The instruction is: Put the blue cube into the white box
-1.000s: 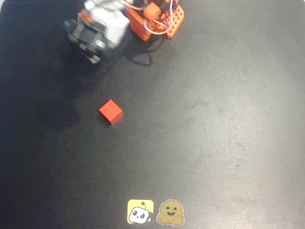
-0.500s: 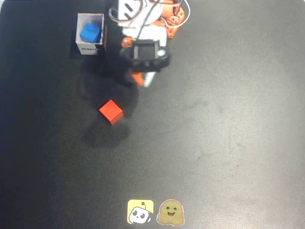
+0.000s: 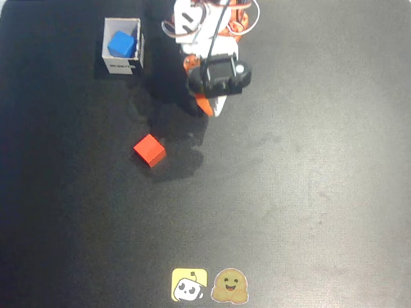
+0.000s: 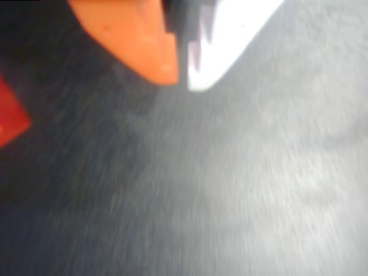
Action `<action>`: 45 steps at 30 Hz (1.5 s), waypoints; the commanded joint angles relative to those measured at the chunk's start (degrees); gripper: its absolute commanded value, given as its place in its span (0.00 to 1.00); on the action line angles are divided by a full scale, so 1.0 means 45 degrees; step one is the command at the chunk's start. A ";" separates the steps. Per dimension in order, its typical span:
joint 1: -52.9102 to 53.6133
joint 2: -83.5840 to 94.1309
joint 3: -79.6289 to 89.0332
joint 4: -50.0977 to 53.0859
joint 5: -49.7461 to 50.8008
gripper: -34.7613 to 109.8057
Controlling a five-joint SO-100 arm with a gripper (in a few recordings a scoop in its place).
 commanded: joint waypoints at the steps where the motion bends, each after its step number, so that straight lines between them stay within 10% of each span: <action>1: 0.0039 0.0078 0.0566 0.0000 0.0215 0.24; 45: 0.0293 0.0078 0.1055 0.2031 0.2246 0.24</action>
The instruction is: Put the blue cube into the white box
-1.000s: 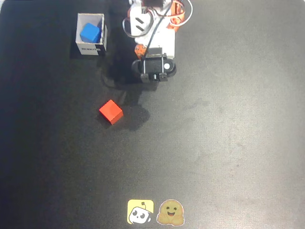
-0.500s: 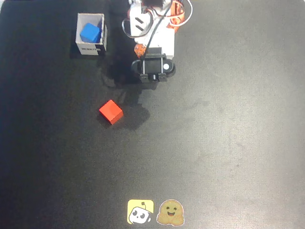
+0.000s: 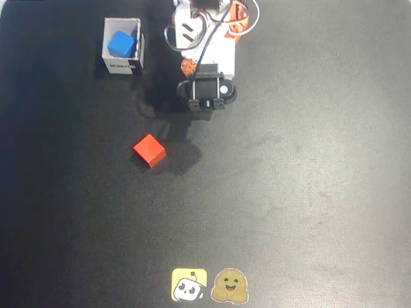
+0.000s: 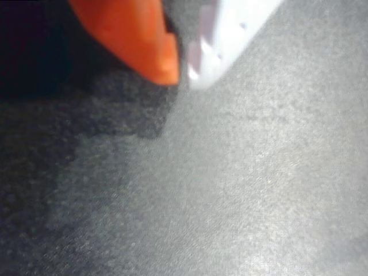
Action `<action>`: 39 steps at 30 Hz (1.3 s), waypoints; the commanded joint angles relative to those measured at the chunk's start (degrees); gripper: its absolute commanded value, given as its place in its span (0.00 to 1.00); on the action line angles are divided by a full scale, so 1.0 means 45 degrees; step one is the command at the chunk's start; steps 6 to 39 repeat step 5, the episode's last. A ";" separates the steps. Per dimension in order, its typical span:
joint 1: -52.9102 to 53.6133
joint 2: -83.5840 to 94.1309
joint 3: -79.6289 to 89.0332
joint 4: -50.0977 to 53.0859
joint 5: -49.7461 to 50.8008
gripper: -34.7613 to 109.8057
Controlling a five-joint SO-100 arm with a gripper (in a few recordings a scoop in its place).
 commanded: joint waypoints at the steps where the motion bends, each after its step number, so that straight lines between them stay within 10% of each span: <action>1: 0.0098 0.0059 -0.0039 0.0059 -0.0020 0.24; 39: 0.0098 0.0059 -0.0039 0.0059 -0.0020 0.24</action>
